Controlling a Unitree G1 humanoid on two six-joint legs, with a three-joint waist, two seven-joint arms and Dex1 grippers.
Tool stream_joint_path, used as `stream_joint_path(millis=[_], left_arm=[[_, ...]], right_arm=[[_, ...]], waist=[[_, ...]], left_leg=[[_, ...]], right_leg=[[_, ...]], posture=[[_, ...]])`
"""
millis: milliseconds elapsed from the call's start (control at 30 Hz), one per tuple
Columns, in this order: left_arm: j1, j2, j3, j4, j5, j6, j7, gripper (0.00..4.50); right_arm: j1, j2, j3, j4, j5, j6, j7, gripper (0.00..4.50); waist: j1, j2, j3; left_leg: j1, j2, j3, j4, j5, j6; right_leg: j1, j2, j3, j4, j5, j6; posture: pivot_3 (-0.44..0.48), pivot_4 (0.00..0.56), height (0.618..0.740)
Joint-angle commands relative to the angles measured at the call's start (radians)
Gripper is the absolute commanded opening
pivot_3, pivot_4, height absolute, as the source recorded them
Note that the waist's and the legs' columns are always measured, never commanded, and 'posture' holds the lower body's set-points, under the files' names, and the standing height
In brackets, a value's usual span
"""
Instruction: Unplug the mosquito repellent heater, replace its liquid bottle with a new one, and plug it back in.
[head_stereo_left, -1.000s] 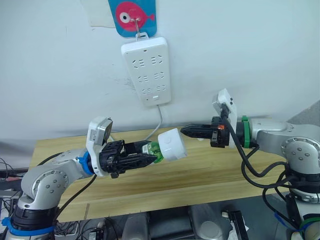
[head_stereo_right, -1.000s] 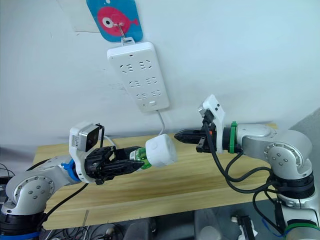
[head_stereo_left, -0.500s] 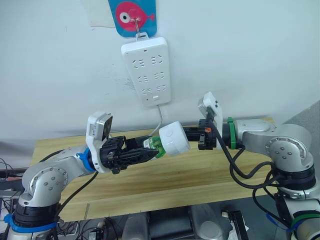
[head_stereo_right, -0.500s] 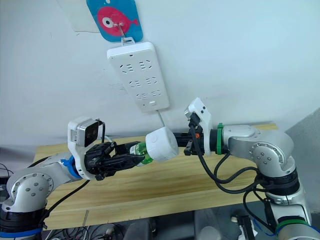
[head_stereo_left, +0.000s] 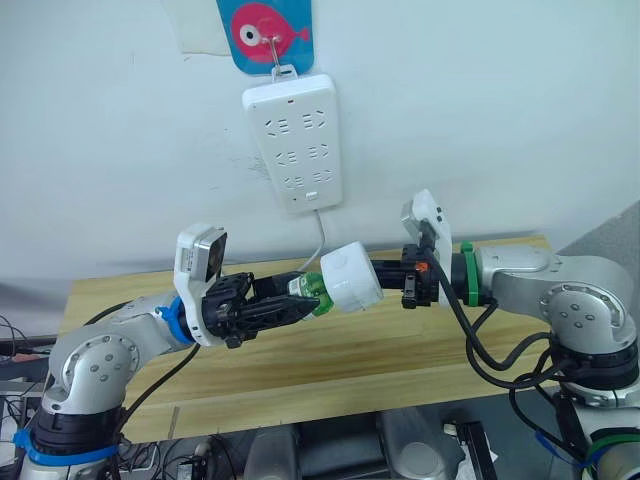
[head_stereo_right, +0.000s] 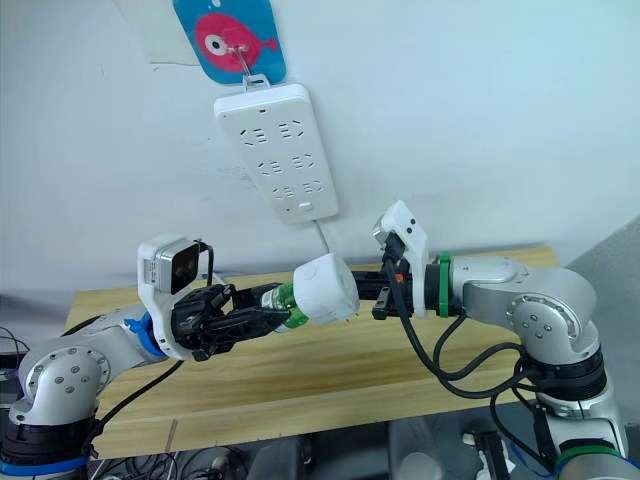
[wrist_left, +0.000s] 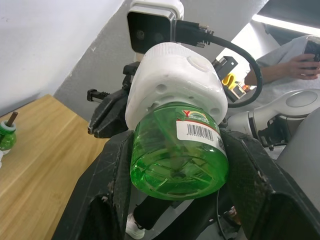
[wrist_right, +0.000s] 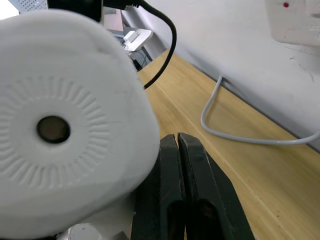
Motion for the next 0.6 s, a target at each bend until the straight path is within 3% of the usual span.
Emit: stream_joint_path(millis=[33, 367, 600], left_arm=[[-0.01, -0.008, 0.022, -0.013, 0.011, -0.03, 0.01, 2.28], [0.002, -0.005, -0.004, -0.016, 0.128, -0.092, -0.024, 2.28], [0.003, -0.015, 0.004, -0.015, 0.105, -0.087, -0.031, 2.28]], right_arm=[[0.011, -0.014, -0.002, -0.068, 0.058, 0.014, 0.02, 0.07], [0.013, -0.059, -0.003, -0.103, 0.087, 0.023, 0.043, 0.07], [0.008, -0.066, 0.002, -0.09, 0.082, 0.016, 0.036, 0.07]], waist=[[0.0, 0.0, 0.0], [0.001, 0.0, 0.0], [0.001, 0.0, 0.0]], left_leg=[[0.0, 0.0, 0.0, 0.0, 0.0, 0.0], [0.0, 0.0, 0.0, 0.0, 0.0, 0.0], [0.0, 0.0, 0.0, 0.0, 0.0, 0.0]], right_leg=[[0.0, 0.0, 0.0, 0.0, 0.0, 0.0], [0.0, 0.0, 0.0, 0.0, 0.0, 0.0], [0.0, 0.0, 0.0, 0.0, 0.0, 0.0]], posture=[[-0.246, 0.301, 0.74], [-0.246, 0.306, 0.74], [-0.247, 0.306, 0.74]])
